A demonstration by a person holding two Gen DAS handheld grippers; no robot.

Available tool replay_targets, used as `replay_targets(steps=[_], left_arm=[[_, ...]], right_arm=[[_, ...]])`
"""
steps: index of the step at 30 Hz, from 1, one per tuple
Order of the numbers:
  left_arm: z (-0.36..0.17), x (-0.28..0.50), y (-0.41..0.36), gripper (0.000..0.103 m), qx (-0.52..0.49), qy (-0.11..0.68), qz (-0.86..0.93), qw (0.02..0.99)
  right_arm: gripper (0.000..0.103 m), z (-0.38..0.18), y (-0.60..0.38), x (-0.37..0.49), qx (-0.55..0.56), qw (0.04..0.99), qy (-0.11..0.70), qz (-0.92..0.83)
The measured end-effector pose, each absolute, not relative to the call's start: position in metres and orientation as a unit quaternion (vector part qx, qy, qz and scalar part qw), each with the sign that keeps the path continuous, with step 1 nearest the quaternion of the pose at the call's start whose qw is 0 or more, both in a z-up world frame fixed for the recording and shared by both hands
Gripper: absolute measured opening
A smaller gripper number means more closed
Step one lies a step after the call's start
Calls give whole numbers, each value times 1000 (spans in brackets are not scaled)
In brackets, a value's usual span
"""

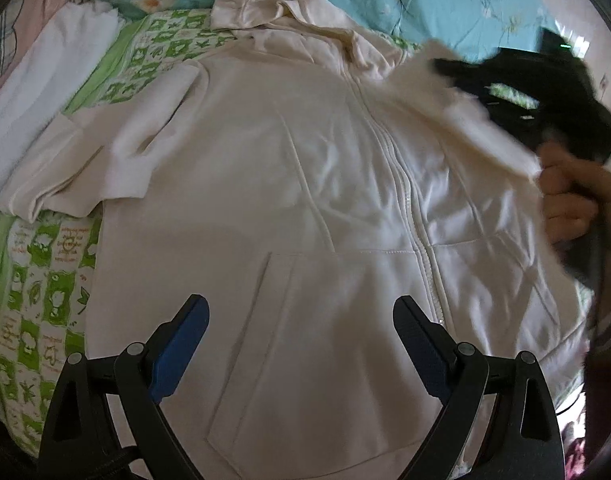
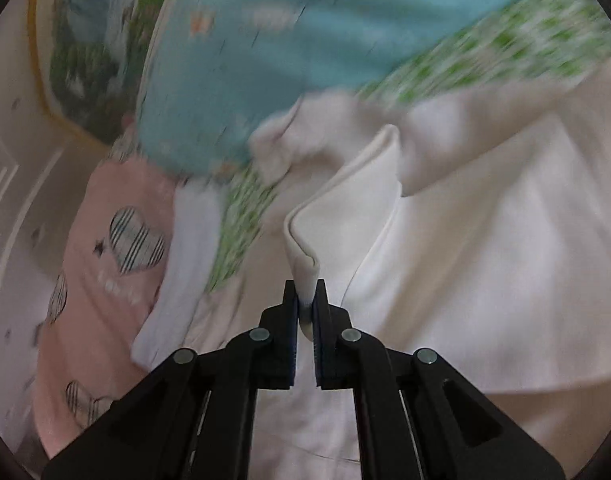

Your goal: Fold large clothes

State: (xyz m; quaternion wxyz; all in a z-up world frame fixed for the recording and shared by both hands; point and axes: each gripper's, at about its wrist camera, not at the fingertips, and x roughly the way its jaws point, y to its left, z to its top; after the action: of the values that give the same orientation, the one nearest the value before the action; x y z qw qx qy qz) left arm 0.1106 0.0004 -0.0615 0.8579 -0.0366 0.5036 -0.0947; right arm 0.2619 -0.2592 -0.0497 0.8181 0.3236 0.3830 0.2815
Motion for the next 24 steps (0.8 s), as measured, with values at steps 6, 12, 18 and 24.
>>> replay_targets(steps=[6,12,18,24], left_arm=[[-69,119,18,94,-73,497,-113,857],[-85,165,19,94,-91,500,-122,852],[-94,242,10,94,-124,497,-138,848],[-94,285,16,53,-154,466,-132,861]], right_arm=[[7,-80,-180,288,308,770,435,349],[30,-102,-153,296,303,732,481,375],[44,-80,-201,271,337,763,430,346],[45,-57,-277,220,357,811,376,269]])
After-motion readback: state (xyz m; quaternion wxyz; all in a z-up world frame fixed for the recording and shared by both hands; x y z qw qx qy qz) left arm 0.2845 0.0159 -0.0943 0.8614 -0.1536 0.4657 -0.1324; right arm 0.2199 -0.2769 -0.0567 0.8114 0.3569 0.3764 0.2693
